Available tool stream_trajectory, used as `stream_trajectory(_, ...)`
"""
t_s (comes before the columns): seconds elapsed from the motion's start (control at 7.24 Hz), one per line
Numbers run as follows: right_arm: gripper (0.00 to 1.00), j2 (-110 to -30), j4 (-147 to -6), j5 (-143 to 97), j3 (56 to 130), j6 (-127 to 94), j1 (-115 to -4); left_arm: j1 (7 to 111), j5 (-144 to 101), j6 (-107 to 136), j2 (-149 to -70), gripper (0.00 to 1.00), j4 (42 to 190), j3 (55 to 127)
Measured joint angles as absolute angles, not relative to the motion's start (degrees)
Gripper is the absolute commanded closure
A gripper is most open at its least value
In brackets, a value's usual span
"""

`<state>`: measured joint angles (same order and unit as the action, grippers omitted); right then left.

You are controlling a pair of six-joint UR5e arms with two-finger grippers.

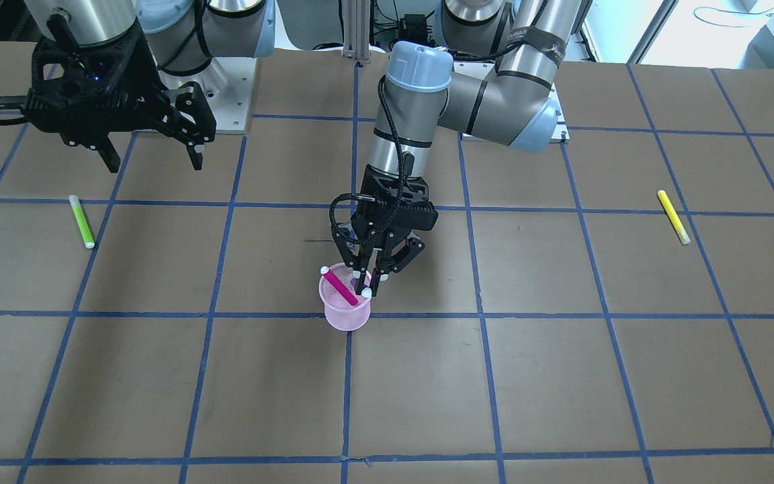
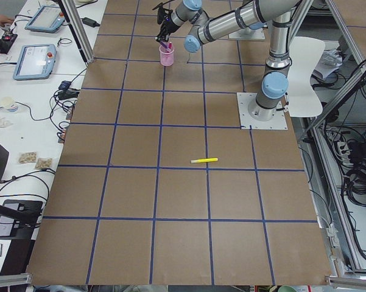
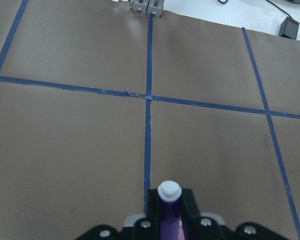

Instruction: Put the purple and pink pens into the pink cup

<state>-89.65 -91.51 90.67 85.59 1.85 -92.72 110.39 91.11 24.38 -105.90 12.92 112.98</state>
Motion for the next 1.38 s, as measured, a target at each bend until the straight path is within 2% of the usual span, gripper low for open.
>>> stream_trajectory(0.41,0.0,-89.65,-91.52,90.62,85.57,1.85,-92.72,110.42,91.04,24.19,-106.67,1.0,13.0,113.17)
stream_trajectory(0.55,0.0,-89.63,-91.55,90.62,85.54,1.85,-92.73,110.48,91.02,24.21,-107.06,0.81,12.98,113.18)
stream_trajectory(0.69,0.0,-89.62,-91.57,90.62,85.55,1.85,-92.72,110.52,91.06,24.22,-107.22,0.39,12.97,113.21)
stream_trajectory(0.83,0.0,-89.62,-91.58,90.63,85.55,1.85,-92.72,110.55,91.06,24.08,-107.35,0.09,13.01,113.3)
stream_trajectory(0.97,0.0,-89.62,-91.58,90.67,85.56,1.85,-92.72,110.56,91.05,23.93,-107.45,0.0,13.06,113.32)
stream_trajectory(1.38,0.0,-89.57,-91.6,90.7,85.55,1.87,-92.72,109.89,90.86,23.84,-106.73,0.0,14.28,112.22)
